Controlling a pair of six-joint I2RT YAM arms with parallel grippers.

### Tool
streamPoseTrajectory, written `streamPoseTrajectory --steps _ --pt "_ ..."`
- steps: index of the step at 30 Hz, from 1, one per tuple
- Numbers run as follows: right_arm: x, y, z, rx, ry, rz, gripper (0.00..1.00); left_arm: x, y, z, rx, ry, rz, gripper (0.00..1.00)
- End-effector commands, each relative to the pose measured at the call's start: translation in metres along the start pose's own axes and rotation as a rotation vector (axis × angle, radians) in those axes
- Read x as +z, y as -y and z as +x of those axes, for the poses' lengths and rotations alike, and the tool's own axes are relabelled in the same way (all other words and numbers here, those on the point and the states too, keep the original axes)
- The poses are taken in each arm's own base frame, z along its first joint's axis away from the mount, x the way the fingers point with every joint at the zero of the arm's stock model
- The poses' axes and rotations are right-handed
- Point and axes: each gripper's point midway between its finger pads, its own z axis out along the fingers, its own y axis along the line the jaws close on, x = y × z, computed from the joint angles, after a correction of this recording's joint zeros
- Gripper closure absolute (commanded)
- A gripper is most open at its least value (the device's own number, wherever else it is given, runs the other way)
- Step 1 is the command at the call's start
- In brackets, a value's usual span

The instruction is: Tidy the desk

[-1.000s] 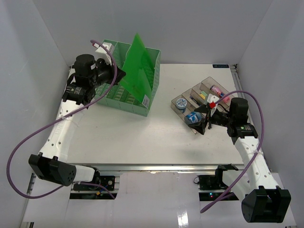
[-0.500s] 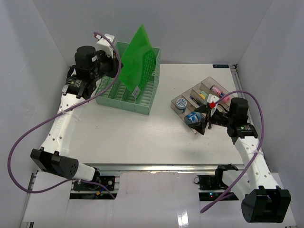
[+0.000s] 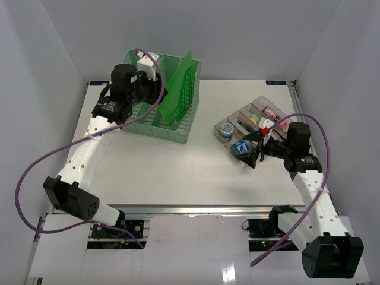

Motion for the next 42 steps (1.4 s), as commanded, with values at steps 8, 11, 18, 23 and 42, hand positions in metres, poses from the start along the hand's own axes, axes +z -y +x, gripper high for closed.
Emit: streamPoseTrajectory --steps 8,11,18,23,42 --pt "0.001 0.004 0.001 -0.019 0.001 0.011 0.10 -0.040 0.014 -0.065 0.006 0.214 -0.018 0.10" --pt "0.001 0.006 0.003 -0.018 -0.004 0.016 0.10 -0.061 0.007 -0.084 0.002 0.302 -0.081 0.09" --pt "-0.002 0.021 0.007 0.027 -0.036 0.088 0.10 -0.120 0.014 -0.068 -0.006 0.405 -0.100 0.02" --pt "-0.010 0.048 0.012 0.146 -0.085 0.237 0.10 -0.128 0.022 0.027 -0.030 0.320 -0.055 0.02" --pt "-0.083 0.118 0.032 0.307 -0.038 0.728 0.10 -0.180 0.012 0.132 0.020 0.412 -0.149 0.02"
